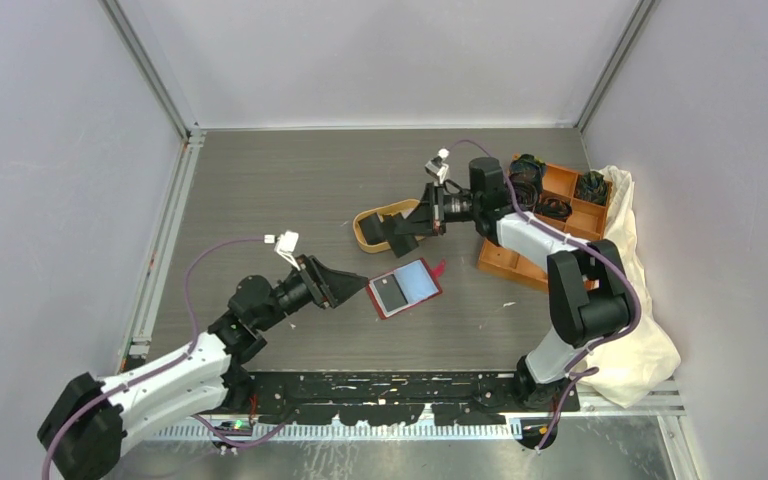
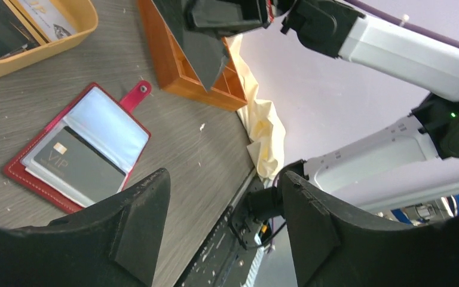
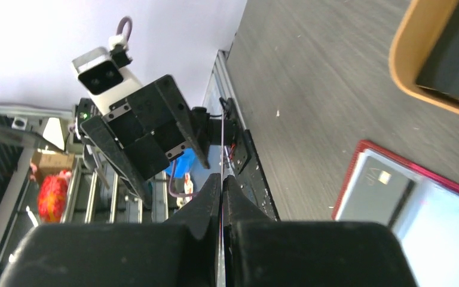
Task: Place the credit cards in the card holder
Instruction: Insert the credit card into the card holder.
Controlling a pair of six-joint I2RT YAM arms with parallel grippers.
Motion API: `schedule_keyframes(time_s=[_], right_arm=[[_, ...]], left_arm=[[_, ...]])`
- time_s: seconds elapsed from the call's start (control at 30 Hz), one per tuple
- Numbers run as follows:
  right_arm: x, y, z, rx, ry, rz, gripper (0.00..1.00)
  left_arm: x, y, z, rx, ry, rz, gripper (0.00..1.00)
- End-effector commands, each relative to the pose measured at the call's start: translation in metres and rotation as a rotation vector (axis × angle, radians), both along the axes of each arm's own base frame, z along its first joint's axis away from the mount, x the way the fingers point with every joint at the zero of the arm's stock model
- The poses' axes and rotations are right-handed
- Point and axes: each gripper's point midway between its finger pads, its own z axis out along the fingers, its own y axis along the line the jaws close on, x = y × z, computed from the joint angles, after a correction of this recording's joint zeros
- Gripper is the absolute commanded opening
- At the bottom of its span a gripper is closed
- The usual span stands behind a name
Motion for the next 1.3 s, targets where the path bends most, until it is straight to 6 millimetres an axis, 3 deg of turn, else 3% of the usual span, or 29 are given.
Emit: schedule_keyframes(time_s=[0.0, 0.17, 0.67, 0.8, 0.97, 1.0, 1.03, 1.2, 1.27], right_arm=[[-0.023, 0.020, 0.037, 0.072, -0.143, 0.128, 0.01], [-0.040, 0.031, 0.040, 0.084, -0.172, 0.201, 0.01], [-0.080, 0.041, 0.054, 0.106, -0.278, 0.351, 0.02], [-0.089, 0.042, 0.052, 0.099, -0.289, 0.393, 0.02], [-0.095, 0.042, 0.050, 0.096, -0.295, 0.419, 0.03], [-0.096, 0.042, 0.049, 0.095, -0.298, 0.420, 0.04], [-0.096, 0.042, 0.048, 0.093, -0.296, 0.420, 0.09], [-0.102, 0.034, 0.036, 0.049, -0.382, 0.450, 0.36], [-0.105, 0.032, 0.032, 0.030, -0.405, 0.462, 0.37]], left_arm=[[0.021, -0.006, 0.048, -0.152, -0.097, 0.103, 0.68], [0.030, -0.019, 0.050, -0.154, -0.089, 0.096, 0.63], [0.041, -0.018, 0.053, -0.145, -0.074, 0.142, 0.51], [0.034, -0.025, 0.060, -0.142, -0.108, 0.087, 0.36], [0.027, -0.033, 0.061, -0.126, -0.154, 0.027, 0.10], [0.026, -0.033, 0.060, -0.122, -0.165, 0.021, 0.02], [0.025, -0.033, 0.060, -0.119, -0.177, 0.015, 0.00], [0.026, -0.022, 0.060, -0.109, -0.212, 0.028, 0.00], [0.027, -0.016, 0.060, -0.106, -0.217, 0.033, 0.00]])
